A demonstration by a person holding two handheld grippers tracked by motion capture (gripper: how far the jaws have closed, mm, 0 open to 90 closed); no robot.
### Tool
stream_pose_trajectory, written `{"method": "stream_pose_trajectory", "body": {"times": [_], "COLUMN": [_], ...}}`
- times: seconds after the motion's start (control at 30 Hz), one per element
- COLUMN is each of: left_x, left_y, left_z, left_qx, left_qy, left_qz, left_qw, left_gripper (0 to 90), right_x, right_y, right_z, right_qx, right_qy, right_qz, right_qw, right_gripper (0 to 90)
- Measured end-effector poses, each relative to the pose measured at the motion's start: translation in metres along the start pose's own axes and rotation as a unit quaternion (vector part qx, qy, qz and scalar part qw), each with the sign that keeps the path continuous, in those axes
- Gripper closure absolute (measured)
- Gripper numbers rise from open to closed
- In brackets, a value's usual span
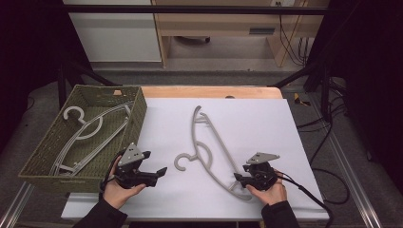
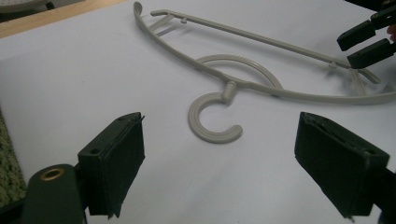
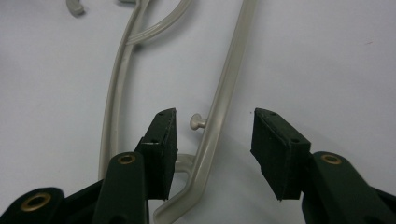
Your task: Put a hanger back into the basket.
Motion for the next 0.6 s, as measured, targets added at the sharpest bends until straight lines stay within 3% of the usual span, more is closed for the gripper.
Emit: {"method": "stream_pose_trajectory", "body": {"times": [0.1,0.13,0.23,0.27,0.3,0.33,0.6], "left_x": [0.002,0.003,0.003,0.003,0.004,0.004,0.015], "left_y": [0.002,0.002,0.003,0.004,0.005,0.005,0.013], "left_z": [-0.001,-0.001,-0.002,-0.002,-0.002,-0.003,-0.006], "left_qx": [-0.002,-0.003,-0.004,-0.004,-0.004,-0.004,-0.009], "left_qy": [0.000,0.001,0.000,-0.002,-0.003,-0.004,-0.014], "left_qz": [-0.001,-0.002,-0.002,-0.002,-0.003,-0.003,-0.007], "left_qw": [1.0000,1.0000,1.0000,1.0000,1.0000,1.0000,0.9998], "left_gripper": [15.5,15.5,15.6,15.7,15.8,15.9,17.5], "right_x": [0.001,-0.001,-0.004,-0.001,-0.002,-0.002,-0.009], "right_y": [0.008,0.010,0.013,0.015,0.014,0.014,0.012], "right_z": [-0.006,-0.006,-0.006,-0.008,-0.007,-0.007,-0.005], "right_qx": [-0.018,-0.016,-0.014,-0.017,-0.023,-0.021,0.005], "right_qy": [-0.004,0.012,0.028,0.024,0.046,0.052,0.114], "right_qz": [0.002,0.010,0.021,0.006,-0.003,-0.006,-0.028], "right_qw": [0.9998,0.9997,0.9993,0.9996,0.9987,0.9984,0.9931], "right_gripper": [56.0,58.5,65.7,69.8,72.5,76.9,80.8]}}
Point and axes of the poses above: each handheld gripper's, and its own axes: y roughly forward along the jaws, z roughly out of its top, x roughly to its right, the point moved 6 cm from there along y, roughly forward along the jaws, and after that the axes turned 3 degrees about x, right-handed, at the moved point
